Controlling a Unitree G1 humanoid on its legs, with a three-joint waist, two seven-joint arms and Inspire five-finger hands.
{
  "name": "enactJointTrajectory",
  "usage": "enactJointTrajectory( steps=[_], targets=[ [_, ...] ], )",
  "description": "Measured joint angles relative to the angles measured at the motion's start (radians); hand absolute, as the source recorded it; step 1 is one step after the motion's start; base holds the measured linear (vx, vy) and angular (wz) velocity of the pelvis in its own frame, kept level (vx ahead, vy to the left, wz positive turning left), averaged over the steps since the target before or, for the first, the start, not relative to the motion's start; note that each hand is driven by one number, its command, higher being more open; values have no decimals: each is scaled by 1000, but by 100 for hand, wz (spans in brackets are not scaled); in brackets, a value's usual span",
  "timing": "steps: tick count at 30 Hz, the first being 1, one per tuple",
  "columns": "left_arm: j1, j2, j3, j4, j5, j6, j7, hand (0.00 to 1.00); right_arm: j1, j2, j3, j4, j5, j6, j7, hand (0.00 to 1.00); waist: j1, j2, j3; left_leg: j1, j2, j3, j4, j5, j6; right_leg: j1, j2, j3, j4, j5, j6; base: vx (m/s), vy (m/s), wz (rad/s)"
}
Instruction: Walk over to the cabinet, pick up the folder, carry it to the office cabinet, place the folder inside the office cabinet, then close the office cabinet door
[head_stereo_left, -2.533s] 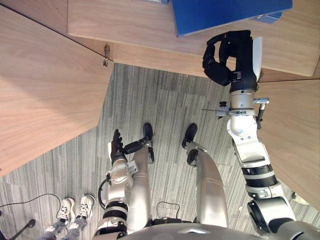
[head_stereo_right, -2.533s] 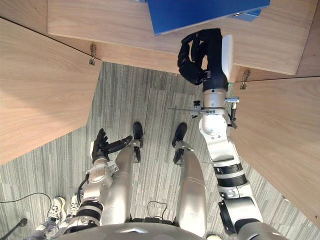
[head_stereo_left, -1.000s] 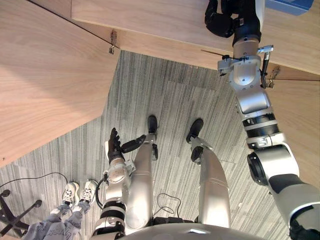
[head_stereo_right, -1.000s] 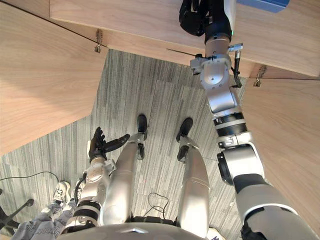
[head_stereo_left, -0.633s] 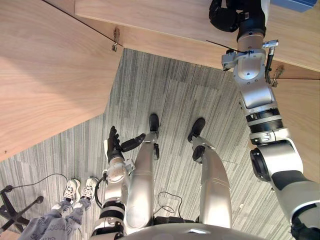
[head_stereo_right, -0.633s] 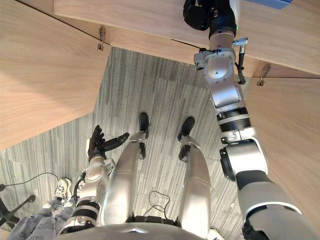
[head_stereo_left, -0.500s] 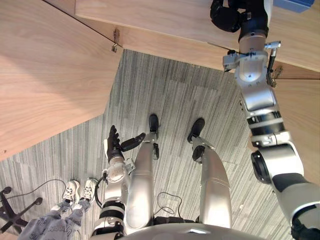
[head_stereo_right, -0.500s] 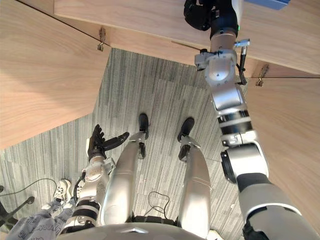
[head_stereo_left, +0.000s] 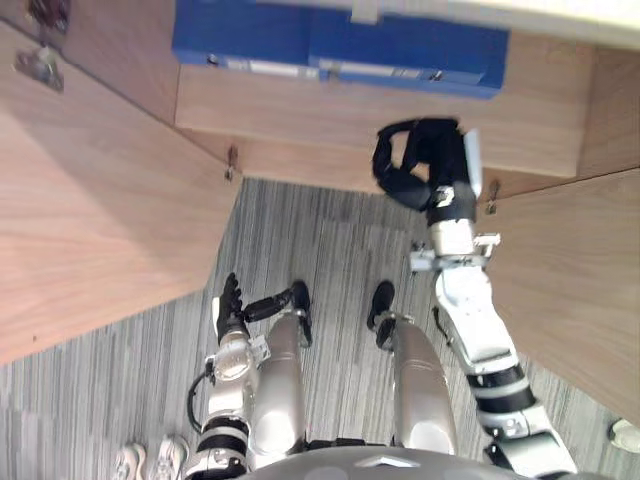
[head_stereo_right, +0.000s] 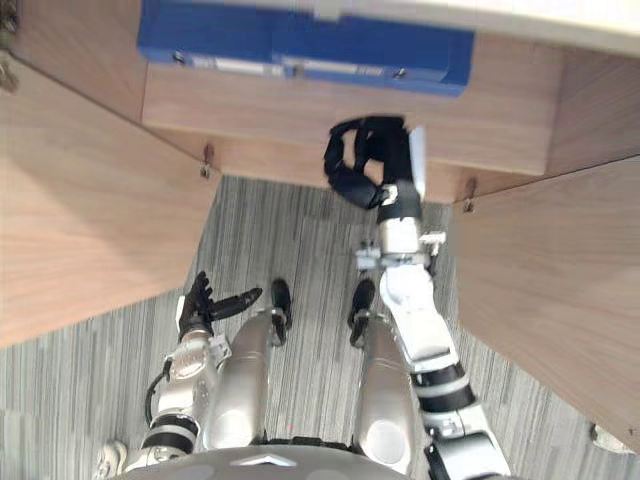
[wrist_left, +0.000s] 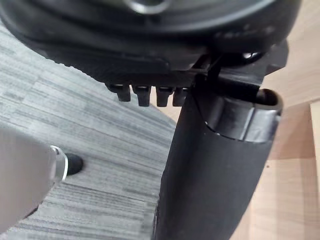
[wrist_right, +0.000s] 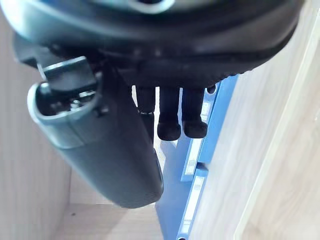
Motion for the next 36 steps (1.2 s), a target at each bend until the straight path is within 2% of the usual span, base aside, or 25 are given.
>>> enactJointTrajectory(
  steps=[5,7,9,13,14,21,25,30,36],
  targets=[
    [53,-14,-27,125,40,3,-12,100,243,54,7,19,-62,-42,66,0,-10,-17,-100,170,-3,37,-104,2,-7,135,17,26,-82,0,12,167,5,-18],
    [60,-4,-45,193,47,7,-23,100,279,57,-5,110,-104,-52,82,0,-32,-18,-135,214,-9,39,-155,16,-14,179,24,27,-137,16,23,141,31,-10],
    [60,7,-50,260,74,16,-35,100,279,64,-41,298,-157,-44,99,0,-51,-17,-150,285,-13,47,-235,43,-19,258,42,27,-241,61,28,115,32,-8],
    [68,32,-50,321,78,22,-47,100,284,74,-102,539,-189,-15,112,0,-56,-5,-164,374,-21,68,-331,75,-21,353,58,37,-373,120,37,66,33,-14],
    [74,42,-49,336,82,23,-50,100,283,75,-121,608,-198,-8,112,100,-58,1,-170,405,-24,72,-358,82,-23,385,62,41,-408,134,39,59,26,-9],
    [90,62,-37,391,118,24,-56,100,252,87,-220,930,-168,11,93,100,-61,21,-226,508,-43,112,-437,101,-23,481,70,79,-516,191,48,16,16,-17],
    [93,61,-32,422,121,37,-73,100,246,95,-290,1027,-135,27,79,100,-61,12,-244,540,-52,121,-449,108,-18,516,73,92,-555,216,48,-86,-15,-9],
    [99,63,-14,449,145,43,-82,100,243,106,-351,1128,-72,55,65,100,-62,-12,-264,562,-65,123,-483,139,-10,530,69,103,-582,244,45,-116,-26,-3],
    [104,63,6,460,146,45,-92,100,241,110,-402,1172,-6,79,60,100,-64,-17,-276,613,-76,140,-518,149,-14,554,65,125,-587,252,52,-96,-5,-10]
  ],
)
